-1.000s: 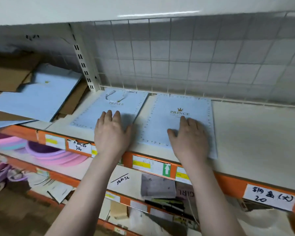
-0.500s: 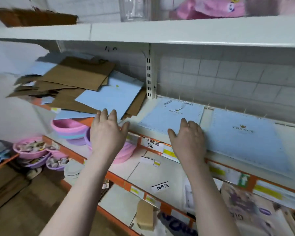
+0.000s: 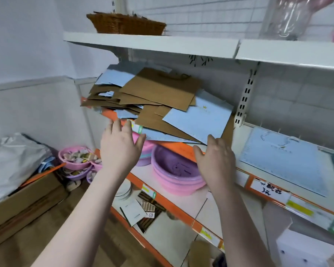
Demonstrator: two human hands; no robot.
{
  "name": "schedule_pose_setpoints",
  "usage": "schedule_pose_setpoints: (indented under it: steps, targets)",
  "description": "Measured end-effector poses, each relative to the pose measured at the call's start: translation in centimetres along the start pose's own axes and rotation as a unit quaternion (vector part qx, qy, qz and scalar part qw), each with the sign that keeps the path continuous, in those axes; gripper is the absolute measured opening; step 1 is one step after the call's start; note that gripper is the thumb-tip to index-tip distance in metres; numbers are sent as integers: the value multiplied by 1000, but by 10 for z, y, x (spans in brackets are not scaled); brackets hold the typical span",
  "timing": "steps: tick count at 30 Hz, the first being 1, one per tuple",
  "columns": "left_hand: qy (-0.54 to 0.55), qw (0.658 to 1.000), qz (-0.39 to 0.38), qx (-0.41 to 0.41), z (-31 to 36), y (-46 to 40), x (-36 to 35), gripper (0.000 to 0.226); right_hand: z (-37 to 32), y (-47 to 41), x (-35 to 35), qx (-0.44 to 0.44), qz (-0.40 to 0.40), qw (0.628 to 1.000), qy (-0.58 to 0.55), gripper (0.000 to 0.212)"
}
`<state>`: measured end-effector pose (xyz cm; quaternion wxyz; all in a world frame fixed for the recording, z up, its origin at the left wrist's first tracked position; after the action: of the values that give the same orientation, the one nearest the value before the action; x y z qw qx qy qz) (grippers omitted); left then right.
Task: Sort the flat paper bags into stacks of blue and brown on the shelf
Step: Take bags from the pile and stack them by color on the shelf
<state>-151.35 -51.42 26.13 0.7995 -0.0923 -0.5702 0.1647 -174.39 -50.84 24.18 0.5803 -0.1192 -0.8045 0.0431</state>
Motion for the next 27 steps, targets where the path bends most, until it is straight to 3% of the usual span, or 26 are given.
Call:
schedule_pose_setpoints:
  steps: [12,27]
  targets:
    - [-13,1000,20,-20,-37,-149,-16,61,-53,-129,-34,-13,21,999,-28,55]
    - [-41,995,-62,-60,-27,-308,-70,69,-73,-240,-52,-92,20,995,-14,54]
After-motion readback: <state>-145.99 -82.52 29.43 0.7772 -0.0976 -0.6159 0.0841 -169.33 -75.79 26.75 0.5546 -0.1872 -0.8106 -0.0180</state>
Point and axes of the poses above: each hand's wrist, its own y-axis away from the middle knuckle, its own x-axis out of the back of the hand, z = x × y, the point moved 7 cm from there along -y, towards the middle knuckle, and after that the axes turned 10 degrees about -z, right-handed, at the moved point
